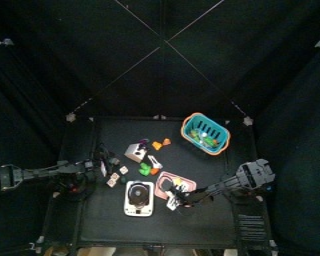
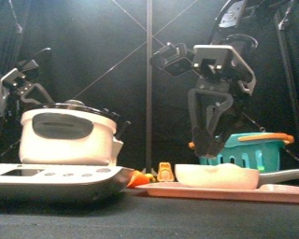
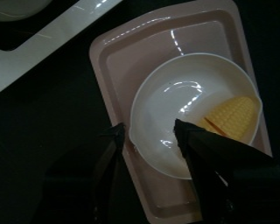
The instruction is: Straighten plate vertically
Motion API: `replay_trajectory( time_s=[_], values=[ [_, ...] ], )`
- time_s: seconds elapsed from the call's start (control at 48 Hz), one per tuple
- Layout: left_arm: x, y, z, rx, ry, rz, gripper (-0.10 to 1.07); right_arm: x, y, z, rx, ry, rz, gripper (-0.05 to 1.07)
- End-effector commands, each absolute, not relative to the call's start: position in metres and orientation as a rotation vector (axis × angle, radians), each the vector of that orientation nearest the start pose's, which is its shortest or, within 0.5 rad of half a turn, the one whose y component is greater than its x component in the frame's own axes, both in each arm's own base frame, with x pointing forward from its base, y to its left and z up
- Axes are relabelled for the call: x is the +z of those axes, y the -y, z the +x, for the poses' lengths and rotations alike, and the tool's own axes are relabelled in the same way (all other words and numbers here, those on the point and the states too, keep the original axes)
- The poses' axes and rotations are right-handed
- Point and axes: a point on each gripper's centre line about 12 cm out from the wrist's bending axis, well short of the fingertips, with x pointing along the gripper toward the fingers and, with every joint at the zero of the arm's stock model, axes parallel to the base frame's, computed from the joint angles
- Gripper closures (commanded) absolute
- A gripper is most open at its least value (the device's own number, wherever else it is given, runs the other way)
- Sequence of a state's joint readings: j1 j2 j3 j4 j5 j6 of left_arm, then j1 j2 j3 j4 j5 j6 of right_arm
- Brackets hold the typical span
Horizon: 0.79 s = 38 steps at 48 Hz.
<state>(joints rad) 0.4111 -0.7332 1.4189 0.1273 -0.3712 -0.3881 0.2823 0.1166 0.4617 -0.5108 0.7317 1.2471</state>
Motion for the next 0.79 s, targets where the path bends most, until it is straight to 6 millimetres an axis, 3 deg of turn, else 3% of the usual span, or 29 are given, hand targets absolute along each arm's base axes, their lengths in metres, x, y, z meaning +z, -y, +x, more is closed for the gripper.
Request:
replay_trajectory(
  time_s=[0.0,0.292,0.5,0.771],
  values=[
    [0.169,-0.072,0.178,0.401,-0.241,-0.333,-0.06,0.175,-0.065,0.378,-0.523,-1.002,0.402,0.17],
    [0.169,-0.072,0.178,0.402,-0.242,-0.334,-0.06,0.186,-0.043,0.355,-0.578,-0.991,0.428,0.17],
    [0.168,-0.072,0.177,0.401,-0.244,-0.332,-0.06,0.190,-0.017,0.335,-0.623,-0.975,0.469,0.18],
    [0.169,-0.072,0.178,0.402,-0.240,-0.333,-0.06,0.193,-0.006,0.314,-0.632,-0.954,0.502,0.23]
  ],
)
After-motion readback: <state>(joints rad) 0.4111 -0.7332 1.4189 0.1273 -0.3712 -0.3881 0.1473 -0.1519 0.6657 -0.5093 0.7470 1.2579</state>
